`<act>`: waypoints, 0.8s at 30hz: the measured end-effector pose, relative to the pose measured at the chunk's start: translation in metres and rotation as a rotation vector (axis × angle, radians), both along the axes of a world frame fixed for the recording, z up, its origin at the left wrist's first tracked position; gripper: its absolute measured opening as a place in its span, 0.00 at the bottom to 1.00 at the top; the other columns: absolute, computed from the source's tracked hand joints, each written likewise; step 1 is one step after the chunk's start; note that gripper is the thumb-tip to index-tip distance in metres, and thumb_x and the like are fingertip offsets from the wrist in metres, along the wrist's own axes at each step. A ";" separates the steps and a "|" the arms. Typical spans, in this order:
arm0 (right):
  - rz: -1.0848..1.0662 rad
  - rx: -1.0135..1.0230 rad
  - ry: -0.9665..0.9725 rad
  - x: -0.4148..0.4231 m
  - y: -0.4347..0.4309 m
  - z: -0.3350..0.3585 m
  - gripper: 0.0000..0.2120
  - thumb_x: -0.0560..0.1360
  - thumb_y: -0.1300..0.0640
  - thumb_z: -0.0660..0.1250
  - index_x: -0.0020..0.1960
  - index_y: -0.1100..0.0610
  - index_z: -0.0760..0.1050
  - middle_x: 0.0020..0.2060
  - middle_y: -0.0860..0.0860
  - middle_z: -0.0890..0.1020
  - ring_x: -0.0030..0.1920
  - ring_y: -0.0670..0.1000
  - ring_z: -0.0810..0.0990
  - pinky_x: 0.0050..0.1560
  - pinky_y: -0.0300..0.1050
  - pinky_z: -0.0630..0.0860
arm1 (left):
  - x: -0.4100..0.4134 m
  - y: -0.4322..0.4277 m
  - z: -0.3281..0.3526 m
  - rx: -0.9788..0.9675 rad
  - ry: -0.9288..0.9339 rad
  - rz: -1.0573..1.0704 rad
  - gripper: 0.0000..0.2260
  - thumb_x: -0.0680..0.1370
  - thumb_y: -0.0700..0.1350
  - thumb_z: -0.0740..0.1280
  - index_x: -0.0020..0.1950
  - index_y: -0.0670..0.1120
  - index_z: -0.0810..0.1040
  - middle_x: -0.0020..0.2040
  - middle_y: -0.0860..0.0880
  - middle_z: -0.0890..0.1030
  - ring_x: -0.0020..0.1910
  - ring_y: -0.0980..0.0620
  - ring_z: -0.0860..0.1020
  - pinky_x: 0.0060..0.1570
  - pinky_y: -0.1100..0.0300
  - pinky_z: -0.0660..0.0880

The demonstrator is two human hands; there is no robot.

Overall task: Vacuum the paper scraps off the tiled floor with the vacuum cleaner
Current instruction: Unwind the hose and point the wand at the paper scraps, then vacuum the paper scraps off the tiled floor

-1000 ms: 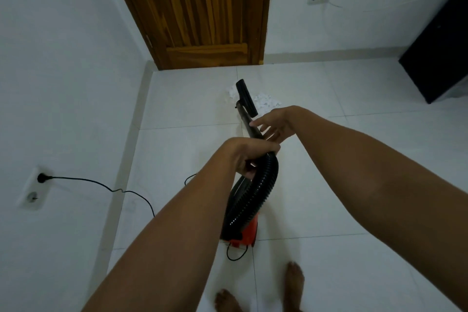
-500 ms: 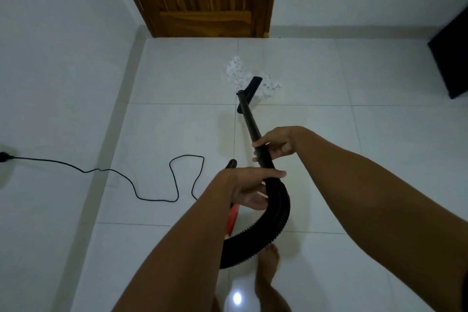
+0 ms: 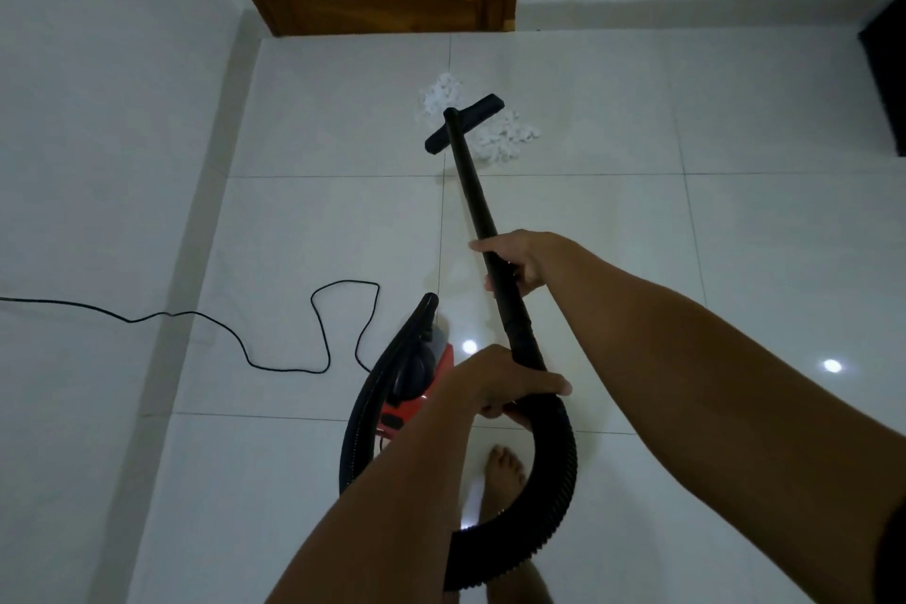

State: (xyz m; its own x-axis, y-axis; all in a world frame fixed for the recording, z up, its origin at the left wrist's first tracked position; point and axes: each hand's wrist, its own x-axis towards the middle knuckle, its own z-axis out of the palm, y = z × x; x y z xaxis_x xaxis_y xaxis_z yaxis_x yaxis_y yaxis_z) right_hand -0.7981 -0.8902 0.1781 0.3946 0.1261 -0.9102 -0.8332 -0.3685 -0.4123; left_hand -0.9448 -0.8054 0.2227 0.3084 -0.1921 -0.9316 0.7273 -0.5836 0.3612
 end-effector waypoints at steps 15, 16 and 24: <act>-0.264 0.002 -0.151 -0.042 -0.005 -0.055 0.13 0.81 0.54 0.64 0.56 0.65 0.75 0.32 0.57 0.77 0.28 0.53 0.74 0.30 0.46 0.74 | 0.135 0.073 -0.079 0.268 -0.180 0.270 0.17 0.83 0.48 0.60 0.68 0.42 0.75 0.56 0.47 0.82 0.49 0.50 0.78 0.48 0.54 0.77; -0.272 0.015 -0.153 -0.044 -0.003 -0.055 0.13 0.81 0.54 0.64 0.55 0.64 0.75 0.32 0.57 0.77 0.28 0.53 0.74 0.30 0.46 0.74 | 0.149 0.068 -0.085 0.232 -0.207 0.384 0.19 0.83 0.53 0.58 0.68 0.42 0.74 0.58 0.46 0.82 0.52 0.50 0.78 0.50 0.54 0.76; -0.313 0.041 -0.121 -0.022 0.008 -0.074 0.12 0.80 0.55 0.62 0.56 0.64 0.75 0.33 0.57 0.78 0.29 0.52 0.76 0.30 0.45 0.77 | 0.207 0.021 -0.156 -0.003 -0.146 0.601 0.16 0.81 0.53 0.65 0.65 0.47 0.73 0.46 0.52 0.86 0.54 0.51 0.82 0.61 0.50 0.76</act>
State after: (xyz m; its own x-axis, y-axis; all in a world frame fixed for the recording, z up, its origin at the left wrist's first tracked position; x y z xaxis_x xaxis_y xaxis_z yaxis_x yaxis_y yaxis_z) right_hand -0.8201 -0.8822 0.1045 0.5252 0.0175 -0.8508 -0.8472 -0.0833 -0.5247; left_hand -0.7374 -0.7847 0.0665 0.4877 0.0521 -0.8714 0.8716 -0.0856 0.4827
